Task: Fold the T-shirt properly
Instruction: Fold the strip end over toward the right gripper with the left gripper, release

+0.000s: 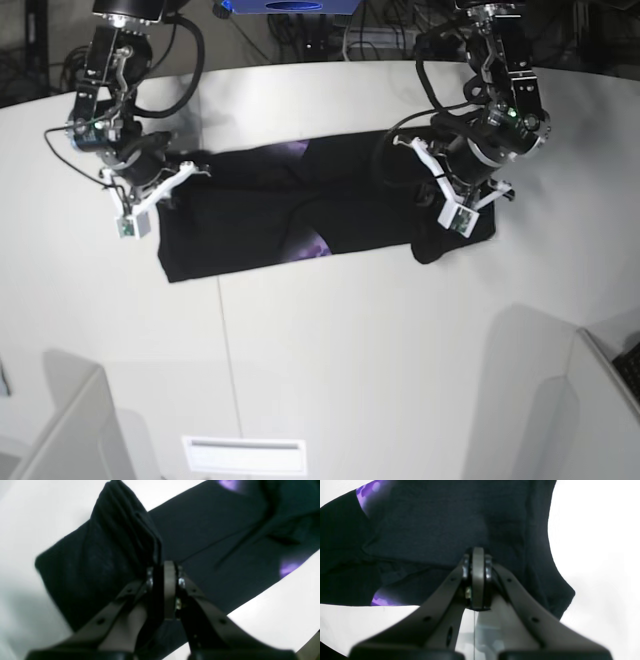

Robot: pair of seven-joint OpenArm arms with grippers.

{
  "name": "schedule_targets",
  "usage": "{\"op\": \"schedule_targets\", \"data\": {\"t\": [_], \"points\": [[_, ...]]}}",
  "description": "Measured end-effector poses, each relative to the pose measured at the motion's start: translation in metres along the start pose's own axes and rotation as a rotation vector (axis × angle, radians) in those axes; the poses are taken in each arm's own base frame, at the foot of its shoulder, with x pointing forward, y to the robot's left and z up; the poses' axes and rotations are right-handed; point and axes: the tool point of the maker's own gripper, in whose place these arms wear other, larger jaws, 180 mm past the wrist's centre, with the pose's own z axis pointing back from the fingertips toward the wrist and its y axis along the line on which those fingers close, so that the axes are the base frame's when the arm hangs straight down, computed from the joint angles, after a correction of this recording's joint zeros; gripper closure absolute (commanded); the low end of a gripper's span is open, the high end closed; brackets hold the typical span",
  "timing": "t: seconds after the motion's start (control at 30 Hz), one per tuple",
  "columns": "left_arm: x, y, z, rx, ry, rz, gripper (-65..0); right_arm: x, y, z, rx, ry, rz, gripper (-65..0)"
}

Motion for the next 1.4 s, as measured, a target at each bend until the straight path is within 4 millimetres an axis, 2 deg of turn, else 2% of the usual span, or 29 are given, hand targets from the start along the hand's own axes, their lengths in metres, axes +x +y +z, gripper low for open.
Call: {"op": "schedule_targets", "data": {"t": [0.37, 1.33, 1.4], "points": [[0.010, -0.050, -0.015, -0.116, -0.001, -0.036, 0.0, 0.000, -0.001, 0.000, -0.001, -0.001, 0.002, 0.0], [0.007, -0.055, -0.017, -0.115, 0.011, -0.009, 0.0, 0.001, 0.000, 0.000, -0.001, -0.001, 0.001, 0.0], [0.006, -0.060, -0.018, -0.129, 0.016, -0.021, 0.0, 0.000, -0.001, 0.000, -0.001, -0.001, 0.001, 0.0]]}}
